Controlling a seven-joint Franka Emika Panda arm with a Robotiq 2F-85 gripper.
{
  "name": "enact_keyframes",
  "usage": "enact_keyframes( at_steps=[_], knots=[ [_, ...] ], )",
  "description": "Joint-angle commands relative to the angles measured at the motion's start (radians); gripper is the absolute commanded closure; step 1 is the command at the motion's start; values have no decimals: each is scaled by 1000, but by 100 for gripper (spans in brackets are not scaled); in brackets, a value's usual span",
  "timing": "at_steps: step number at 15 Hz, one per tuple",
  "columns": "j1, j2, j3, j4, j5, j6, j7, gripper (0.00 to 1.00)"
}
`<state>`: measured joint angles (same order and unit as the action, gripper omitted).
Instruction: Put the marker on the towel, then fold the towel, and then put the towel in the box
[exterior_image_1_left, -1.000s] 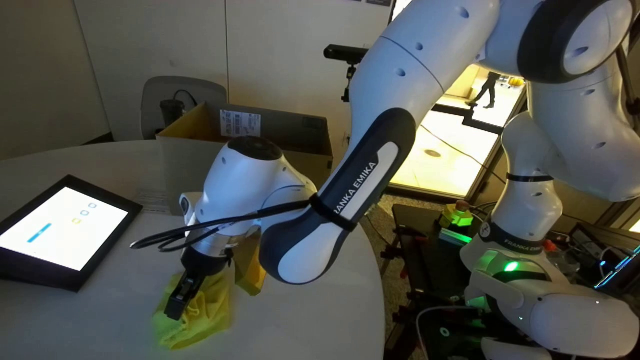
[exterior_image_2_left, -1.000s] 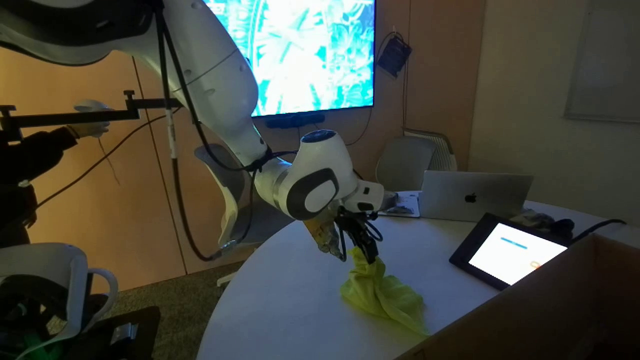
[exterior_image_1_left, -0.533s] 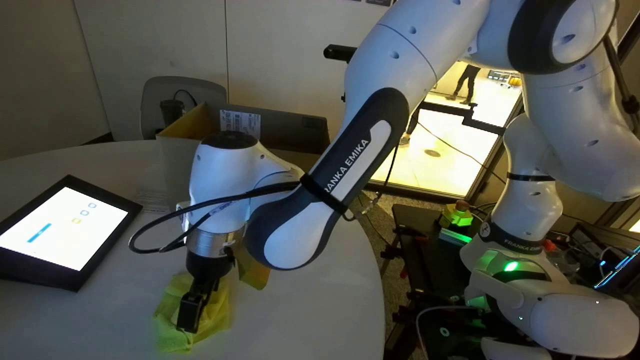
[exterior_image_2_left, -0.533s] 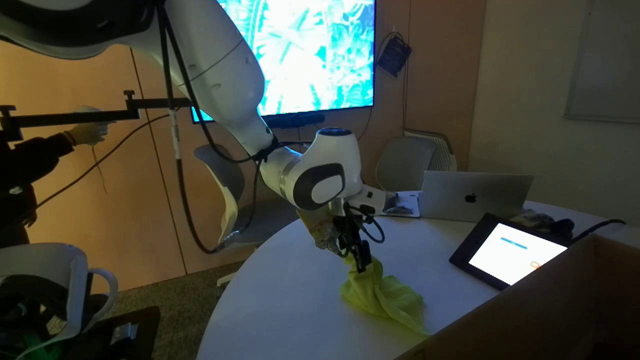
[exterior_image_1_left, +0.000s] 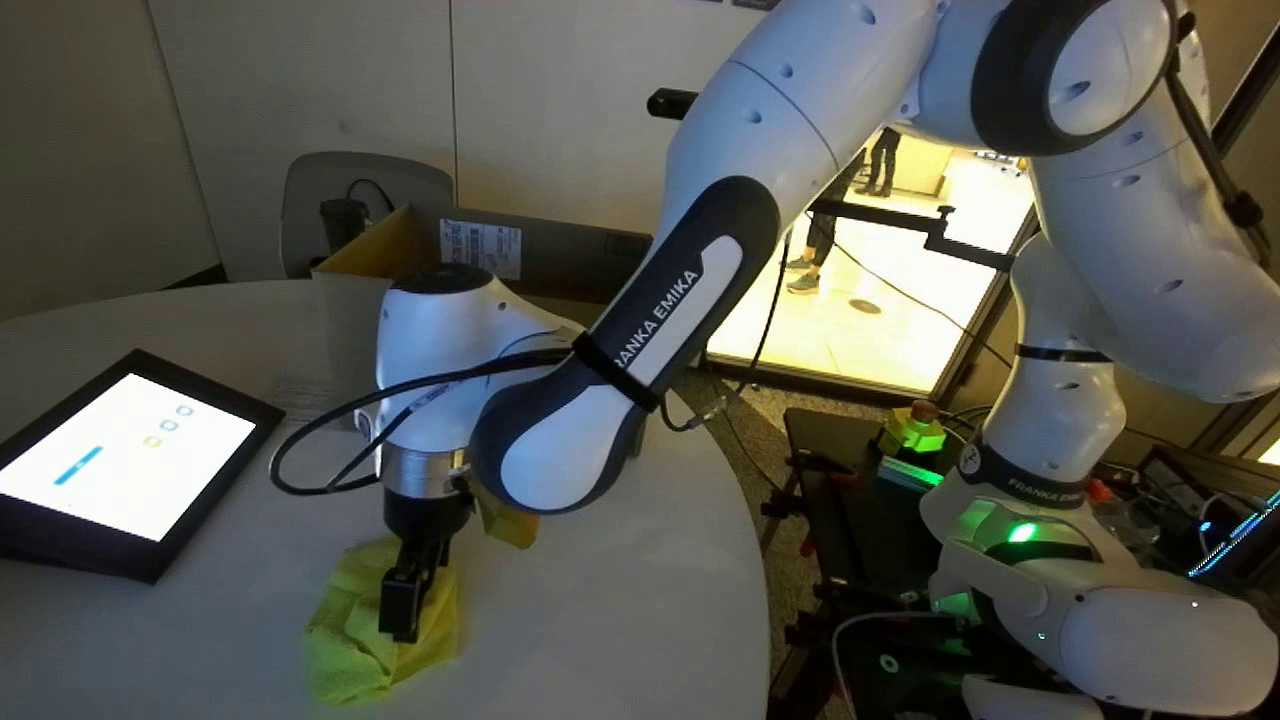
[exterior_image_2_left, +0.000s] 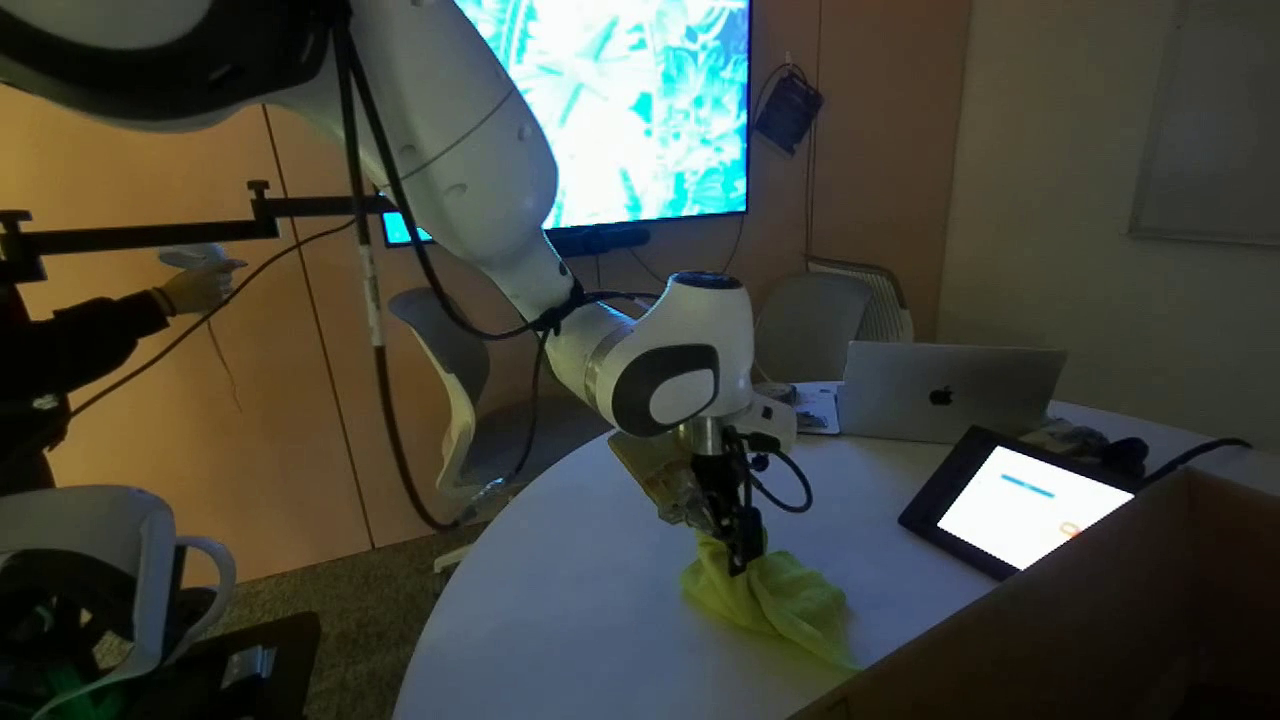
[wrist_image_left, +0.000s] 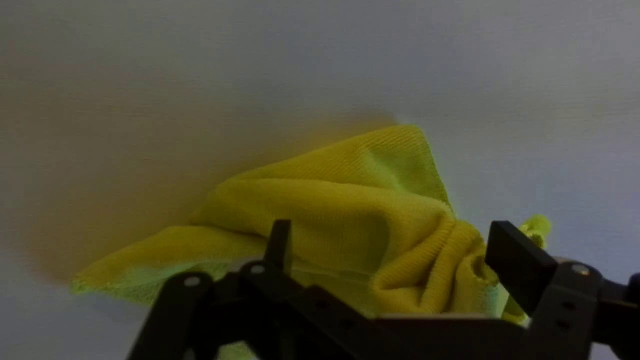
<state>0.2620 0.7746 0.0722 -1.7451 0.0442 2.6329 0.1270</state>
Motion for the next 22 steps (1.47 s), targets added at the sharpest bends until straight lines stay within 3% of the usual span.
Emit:
enact_keyframes(
  at_steps=[1, 12, 19, 20, 22],
  knots=[
    [-15, 63, 8, 77, -36, -11, -52, 0],
    [-14, 233, 24, 223, -117, -9, -182, 0],
    [-8, 293, 13, 276, -125, -49, -193, 0],
    [-8, 287, 12, 277, -123, -59, -187, 25],
    [-5, 269, 7, 267, -127, -73, -183, 32]
  ],
)
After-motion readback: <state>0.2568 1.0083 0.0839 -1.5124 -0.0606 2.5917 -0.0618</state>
